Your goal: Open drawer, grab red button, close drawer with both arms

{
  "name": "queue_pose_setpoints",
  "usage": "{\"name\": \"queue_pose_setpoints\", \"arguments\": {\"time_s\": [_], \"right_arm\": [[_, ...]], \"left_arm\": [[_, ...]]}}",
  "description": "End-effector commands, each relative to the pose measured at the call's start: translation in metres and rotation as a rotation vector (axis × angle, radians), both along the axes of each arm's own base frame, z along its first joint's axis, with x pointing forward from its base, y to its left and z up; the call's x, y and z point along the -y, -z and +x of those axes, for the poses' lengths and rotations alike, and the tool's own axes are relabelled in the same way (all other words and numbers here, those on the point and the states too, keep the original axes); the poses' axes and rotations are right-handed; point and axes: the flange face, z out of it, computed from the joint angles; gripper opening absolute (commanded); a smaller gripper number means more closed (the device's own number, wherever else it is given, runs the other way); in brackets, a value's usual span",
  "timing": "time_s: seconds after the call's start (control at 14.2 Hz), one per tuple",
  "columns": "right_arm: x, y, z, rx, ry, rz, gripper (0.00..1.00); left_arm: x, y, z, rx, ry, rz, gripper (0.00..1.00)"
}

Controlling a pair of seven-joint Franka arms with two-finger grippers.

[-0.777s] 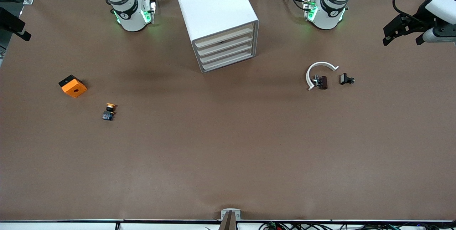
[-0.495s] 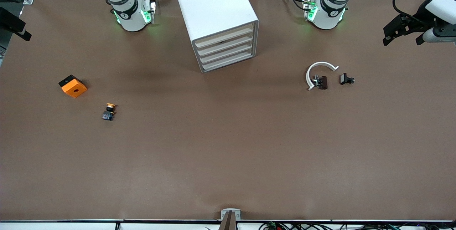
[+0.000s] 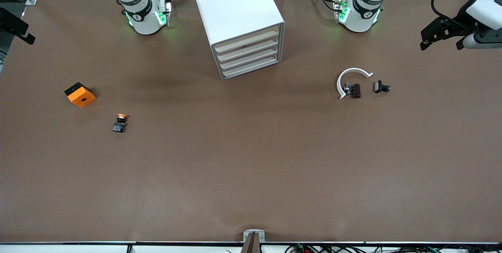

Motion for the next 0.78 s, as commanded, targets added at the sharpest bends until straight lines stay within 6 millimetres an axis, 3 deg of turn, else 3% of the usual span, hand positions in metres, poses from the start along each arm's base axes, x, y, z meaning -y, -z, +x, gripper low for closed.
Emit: {"name": "queue_pose_setpoints", "arguments": {"time_s": [0.0, 0.21, 0.57, 0.71], "right_arm": [[-0.003, -0.001, -0.006, 0.0, 0.009, 0.002, 1.0], [-0.003, -0.001, -0.006, 0.003, 0.009, 0.001, 1.0], [-0.003, 0.0, -0.006, -0.001, 0.009, 0.002, 1.0], [-0.002, 0.0, -0.007, -0.001, 0.009, 0.002, 1.0]], "left_arm": [[0.0, 0.027, 0.018, -0.068, 0.009, -0.019, 1.0], [0.005, 0.067, 0.042, -0.114, 0.018, -0.022, 1.0], [0.031, 0.175, 0.081, -0.193, 0.04, -0.044, 1.0], [0.042, 0.209, 0.091, -0.225, 0.044, -0.046, 1.0]]}}
